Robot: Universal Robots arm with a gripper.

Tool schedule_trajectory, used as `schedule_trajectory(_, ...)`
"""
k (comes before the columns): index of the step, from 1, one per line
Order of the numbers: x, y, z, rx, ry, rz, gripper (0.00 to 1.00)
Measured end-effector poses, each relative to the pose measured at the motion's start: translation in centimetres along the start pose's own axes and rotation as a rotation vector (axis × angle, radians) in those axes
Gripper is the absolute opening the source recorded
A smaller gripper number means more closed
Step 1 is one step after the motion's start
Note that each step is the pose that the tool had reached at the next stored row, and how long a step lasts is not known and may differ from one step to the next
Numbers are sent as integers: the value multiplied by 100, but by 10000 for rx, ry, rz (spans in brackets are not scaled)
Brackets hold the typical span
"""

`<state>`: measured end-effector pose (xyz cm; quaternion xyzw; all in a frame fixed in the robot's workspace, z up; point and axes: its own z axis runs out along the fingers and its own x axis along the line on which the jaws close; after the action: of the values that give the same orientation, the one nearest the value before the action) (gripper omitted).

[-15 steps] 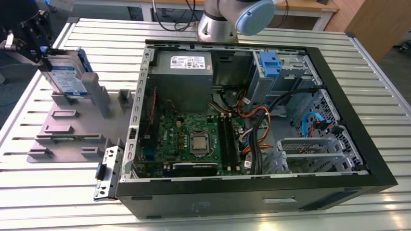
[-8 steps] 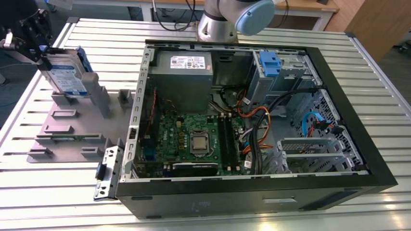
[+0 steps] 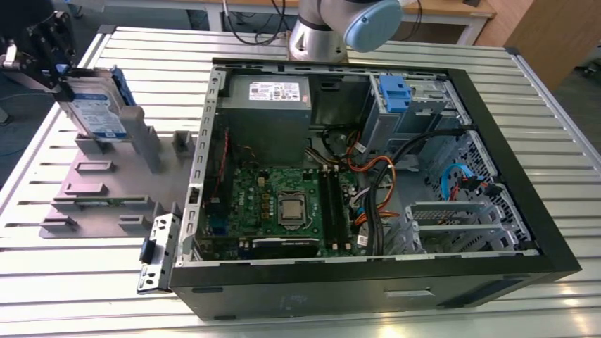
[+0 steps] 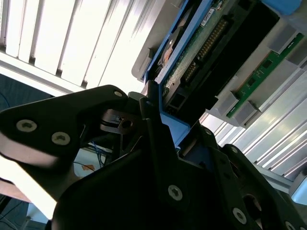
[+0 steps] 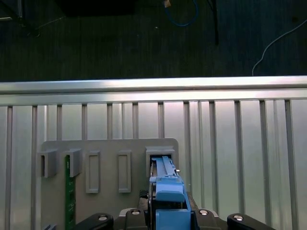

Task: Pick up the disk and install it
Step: 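Pick up the disk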

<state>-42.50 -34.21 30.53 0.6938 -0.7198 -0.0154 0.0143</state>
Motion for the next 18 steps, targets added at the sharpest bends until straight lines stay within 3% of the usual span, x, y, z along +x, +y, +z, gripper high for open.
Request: schedule_trajectory(18, 0, 3, -63, -3, 1, 0, 37)
